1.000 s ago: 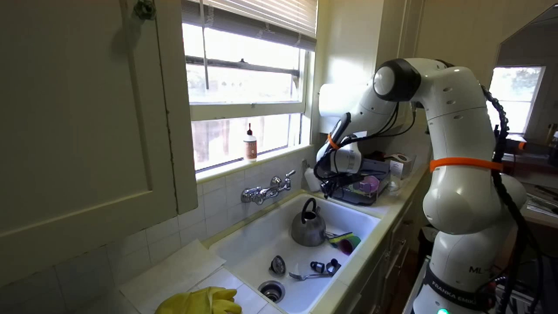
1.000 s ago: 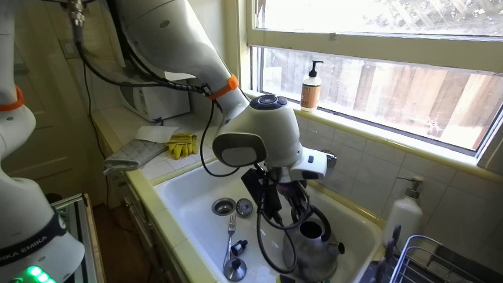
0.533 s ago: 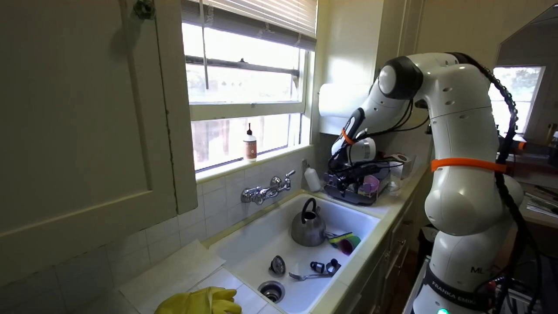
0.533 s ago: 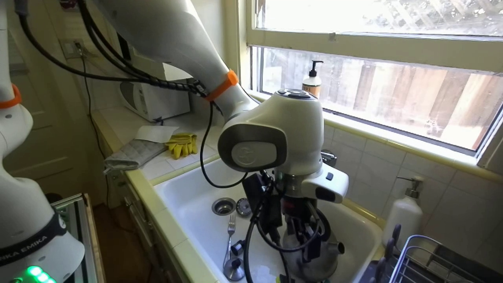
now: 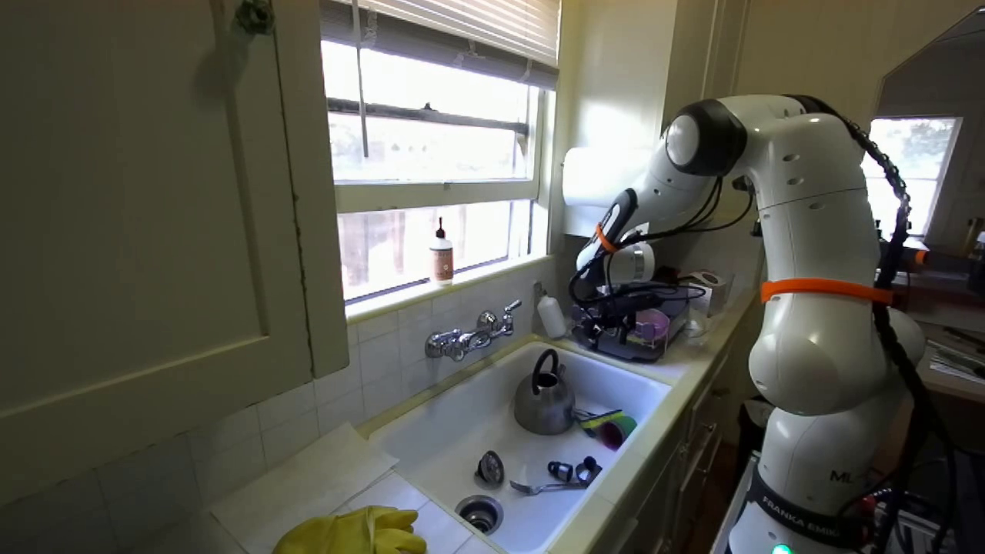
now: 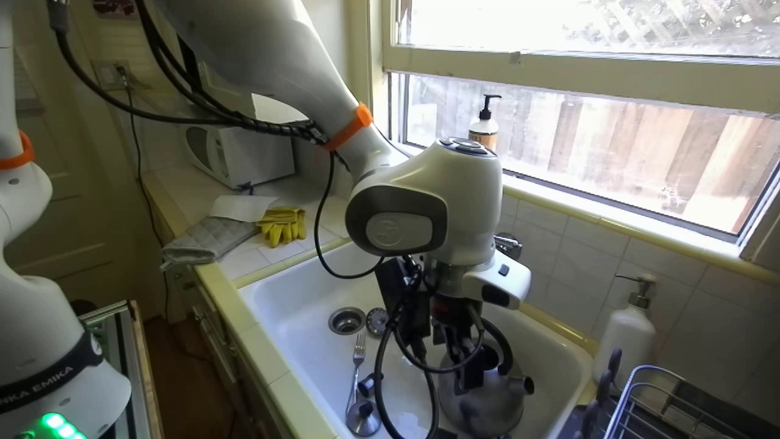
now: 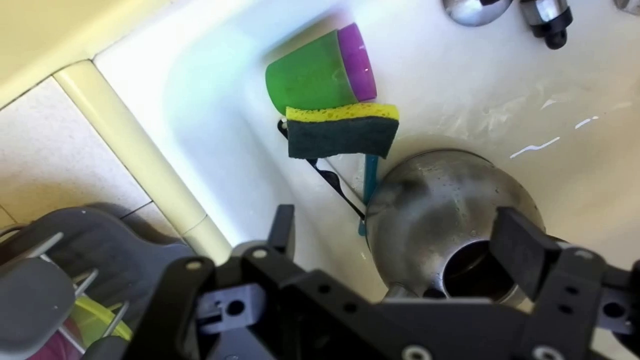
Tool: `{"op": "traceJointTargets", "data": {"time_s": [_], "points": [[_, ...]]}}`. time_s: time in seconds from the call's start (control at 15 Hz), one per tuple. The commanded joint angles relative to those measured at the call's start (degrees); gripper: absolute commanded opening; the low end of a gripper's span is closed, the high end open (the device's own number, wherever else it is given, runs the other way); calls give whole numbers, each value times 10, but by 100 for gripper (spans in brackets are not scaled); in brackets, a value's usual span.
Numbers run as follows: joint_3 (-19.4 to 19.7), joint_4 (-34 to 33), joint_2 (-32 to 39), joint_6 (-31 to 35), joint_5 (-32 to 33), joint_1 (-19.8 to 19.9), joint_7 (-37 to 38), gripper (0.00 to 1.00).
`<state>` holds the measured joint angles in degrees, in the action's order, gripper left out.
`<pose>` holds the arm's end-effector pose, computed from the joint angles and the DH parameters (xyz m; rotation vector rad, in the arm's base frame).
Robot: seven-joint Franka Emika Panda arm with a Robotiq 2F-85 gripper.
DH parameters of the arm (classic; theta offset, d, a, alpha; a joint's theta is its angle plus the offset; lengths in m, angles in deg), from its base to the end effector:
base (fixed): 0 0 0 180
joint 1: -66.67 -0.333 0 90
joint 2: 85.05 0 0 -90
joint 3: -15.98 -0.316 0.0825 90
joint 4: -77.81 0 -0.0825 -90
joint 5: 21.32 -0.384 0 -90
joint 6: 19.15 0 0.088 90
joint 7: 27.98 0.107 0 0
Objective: Use the yellow sponge to scrub the kettle.
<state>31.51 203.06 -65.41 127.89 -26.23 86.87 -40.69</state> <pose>0.4582 -0.3312 0.2396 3.0026 -0.6954 0.0478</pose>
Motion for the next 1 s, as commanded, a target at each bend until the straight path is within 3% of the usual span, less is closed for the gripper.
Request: {"op": "traceJointTargets", "data": {"time_s": [0.0,0.13,0.33,0.67,0.93], "points": [[-6,0,-1,-1,5,6,4,100],[3,2,11,10,21,-5,29,100],[-7,4,45,9,-2,-3,60,100],[-48,-12,113,33,-101,32,83,100],[-79,-22,160,121,-168,66,81,100]]}}
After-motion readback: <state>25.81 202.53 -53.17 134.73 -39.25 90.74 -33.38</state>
